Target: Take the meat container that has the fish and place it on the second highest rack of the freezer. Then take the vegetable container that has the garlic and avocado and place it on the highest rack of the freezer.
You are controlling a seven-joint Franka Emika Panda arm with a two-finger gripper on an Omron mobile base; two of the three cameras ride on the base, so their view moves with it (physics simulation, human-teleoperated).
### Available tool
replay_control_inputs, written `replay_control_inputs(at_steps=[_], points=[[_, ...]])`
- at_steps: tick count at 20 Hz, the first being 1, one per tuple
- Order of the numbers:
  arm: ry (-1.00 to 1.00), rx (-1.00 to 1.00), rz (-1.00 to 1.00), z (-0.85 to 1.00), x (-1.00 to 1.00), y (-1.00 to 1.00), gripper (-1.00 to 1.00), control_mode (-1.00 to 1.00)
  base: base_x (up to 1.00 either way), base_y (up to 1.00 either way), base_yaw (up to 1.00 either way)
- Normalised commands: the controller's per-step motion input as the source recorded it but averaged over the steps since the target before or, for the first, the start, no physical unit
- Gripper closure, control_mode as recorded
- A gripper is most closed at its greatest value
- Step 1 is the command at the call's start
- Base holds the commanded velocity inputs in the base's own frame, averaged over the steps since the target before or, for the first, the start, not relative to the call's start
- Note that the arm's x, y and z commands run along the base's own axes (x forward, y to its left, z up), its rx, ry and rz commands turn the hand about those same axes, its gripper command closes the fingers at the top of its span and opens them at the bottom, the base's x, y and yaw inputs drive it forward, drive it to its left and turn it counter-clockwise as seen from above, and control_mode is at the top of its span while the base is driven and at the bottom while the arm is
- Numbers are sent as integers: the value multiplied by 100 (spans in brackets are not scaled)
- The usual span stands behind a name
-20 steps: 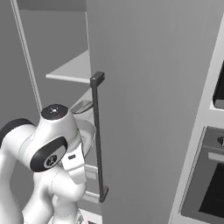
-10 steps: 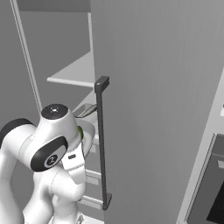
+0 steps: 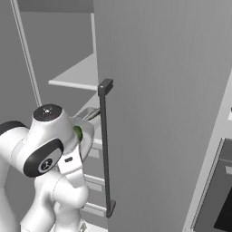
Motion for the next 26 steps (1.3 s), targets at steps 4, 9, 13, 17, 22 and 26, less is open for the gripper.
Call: replay_control_inputs(at_steps=[4, 9, 13, 17, 22, 26], points=[[-4, -12, -1, 100, 13, 51, 100, -100, 0, 0, 0], [-5, -3, -5, 86, 89, 9, 100, -100, 0, 0, 0], [-19, 0, -11, 28, 100, 13, 100, -100, 0, 0, 0], [-13, 0, -13, 35, 100, 16, 100, -100, 0, 0, 0], [-19, 7, -13, 5, 80, 17, 100, -100, 0, 0, 0], [-5, 8, 0, 0, 79, 0, 100, -100, 0, 0, 0]])
